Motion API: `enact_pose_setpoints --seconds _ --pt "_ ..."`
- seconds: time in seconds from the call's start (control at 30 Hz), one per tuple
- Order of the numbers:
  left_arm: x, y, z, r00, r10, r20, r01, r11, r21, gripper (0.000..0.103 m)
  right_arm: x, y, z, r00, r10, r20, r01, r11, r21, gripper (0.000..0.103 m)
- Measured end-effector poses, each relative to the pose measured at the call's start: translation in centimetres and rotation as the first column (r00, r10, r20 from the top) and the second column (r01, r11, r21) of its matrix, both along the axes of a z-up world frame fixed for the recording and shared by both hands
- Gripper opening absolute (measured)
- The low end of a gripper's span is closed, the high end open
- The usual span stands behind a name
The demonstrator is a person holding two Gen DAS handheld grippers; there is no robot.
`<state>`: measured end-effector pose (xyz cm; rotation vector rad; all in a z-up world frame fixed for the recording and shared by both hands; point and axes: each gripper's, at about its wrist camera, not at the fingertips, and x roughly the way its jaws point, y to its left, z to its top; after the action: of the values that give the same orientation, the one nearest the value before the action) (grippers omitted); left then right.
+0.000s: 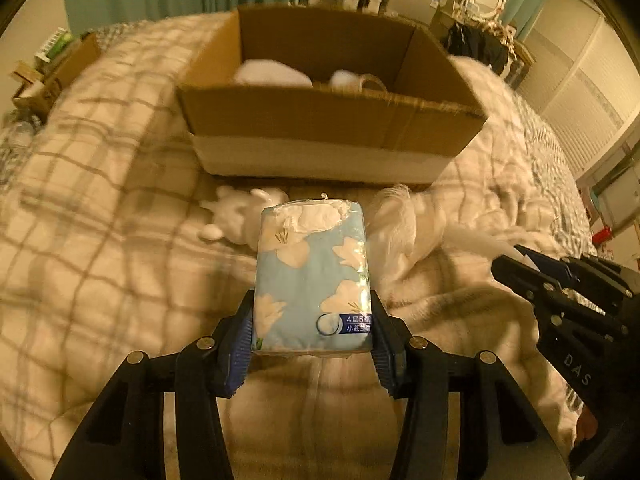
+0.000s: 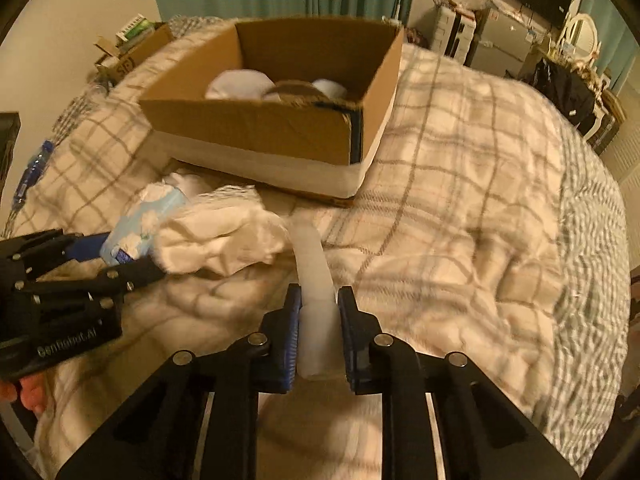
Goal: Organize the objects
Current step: 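Place the tissue pack and white bottle into the box, opening both grippers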
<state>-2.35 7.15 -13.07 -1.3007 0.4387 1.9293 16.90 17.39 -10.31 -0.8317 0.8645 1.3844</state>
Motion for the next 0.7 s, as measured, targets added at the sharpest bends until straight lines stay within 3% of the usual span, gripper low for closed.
enact_pose_setpoints --seconds 0.7 --pt "1.6 -3.6 11.5 0.987 0.021 -0.161 0.005 0.988 0.156 0.051 -4.2 -5.0 13.0 0.997 0.038 0.067 -0.053 0.966 0.252 0.016"
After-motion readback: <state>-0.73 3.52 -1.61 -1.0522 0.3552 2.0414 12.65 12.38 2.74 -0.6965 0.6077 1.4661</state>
